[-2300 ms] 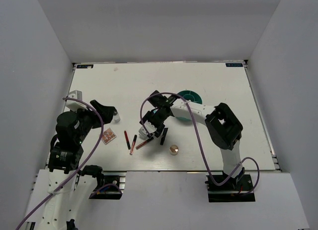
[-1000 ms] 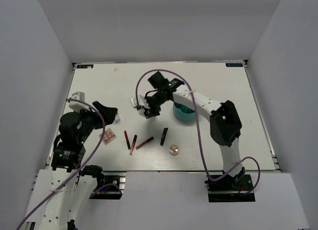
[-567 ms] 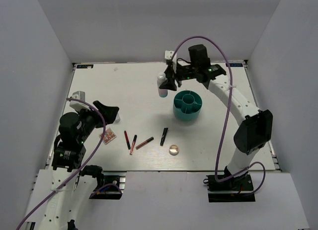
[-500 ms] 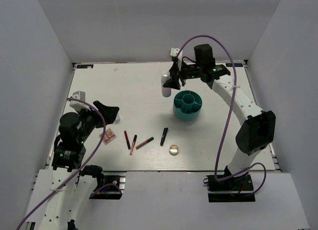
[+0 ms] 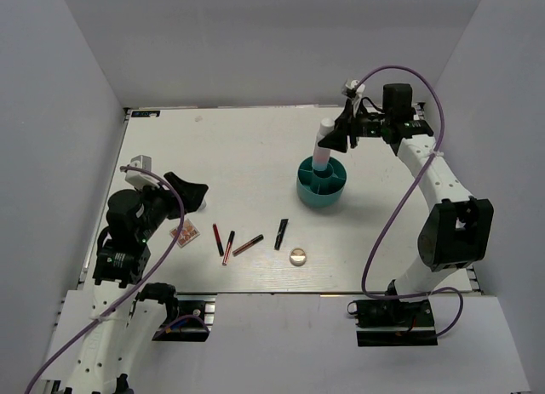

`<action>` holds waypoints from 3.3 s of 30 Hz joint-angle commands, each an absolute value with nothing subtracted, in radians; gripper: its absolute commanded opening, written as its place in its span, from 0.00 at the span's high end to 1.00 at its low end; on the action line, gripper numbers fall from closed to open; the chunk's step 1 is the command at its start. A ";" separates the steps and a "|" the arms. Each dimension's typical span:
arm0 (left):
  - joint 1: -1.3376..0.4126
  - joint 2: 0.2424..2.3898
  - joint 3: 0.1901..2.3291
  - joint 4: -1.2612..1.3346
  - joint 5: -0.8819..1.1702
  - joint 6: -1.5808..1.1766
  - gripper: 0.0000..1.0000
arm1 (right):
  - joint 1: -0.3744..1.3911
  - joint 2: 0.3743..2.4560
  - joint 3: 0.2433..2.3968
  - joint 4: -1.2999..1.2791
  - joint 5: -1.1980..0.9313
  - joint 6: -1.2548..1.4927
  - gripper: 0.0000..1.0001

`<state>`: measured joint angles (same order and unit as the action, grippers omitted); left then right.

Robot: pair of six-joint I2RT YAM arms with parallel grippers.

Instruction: Organize the makeup

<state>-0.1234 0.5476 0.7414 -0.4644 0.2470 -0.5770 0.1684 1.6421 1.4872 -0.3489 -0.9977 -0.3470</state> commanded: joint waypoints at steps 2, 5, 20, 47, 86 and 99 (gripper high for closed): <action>-0.118 0.563 0.726 -0.426 0.271 -0.583 0.12 | 0.164 1.598 1.460 -0.339 -1.086 -0.376 1.00; -0.118 0.568 0.716 -0.425 0.273 -0.586 0.12 | 0.153 1.612 1.425 -0.324 -1.072 -0.396 1.00; -0.118 0.555 0.696 -0.434 0.267 -0.592 0.11 | 0.095 1.666 1.402 -0.288 -1.052 -0.409 1.00; -0.138 0.958 0.744 -0.429 0.023 -0.362 0.13 | 0.110 1.661 1.224 -0.160 -0.982 -0.471 0.48; -0.156 1.349 0.845 -0.281 0.032 -0.264 0.73 | 0.081 1.442 1.143 -0.253 -0.999 -0.480 0.24; -0.236 1.361 1.015 -0.112 0.529 -0.411 0.82 | 0.069 1.342 1.072 -0.152 -0.904 -0.359 0.36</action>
<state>-0.2035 1.3552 0.9478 -0.2104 0.3649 -0.3481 0.0765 1.3849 1.0855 -0.2119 -0.9291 -0.4046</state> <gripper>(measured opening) 0.490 0.650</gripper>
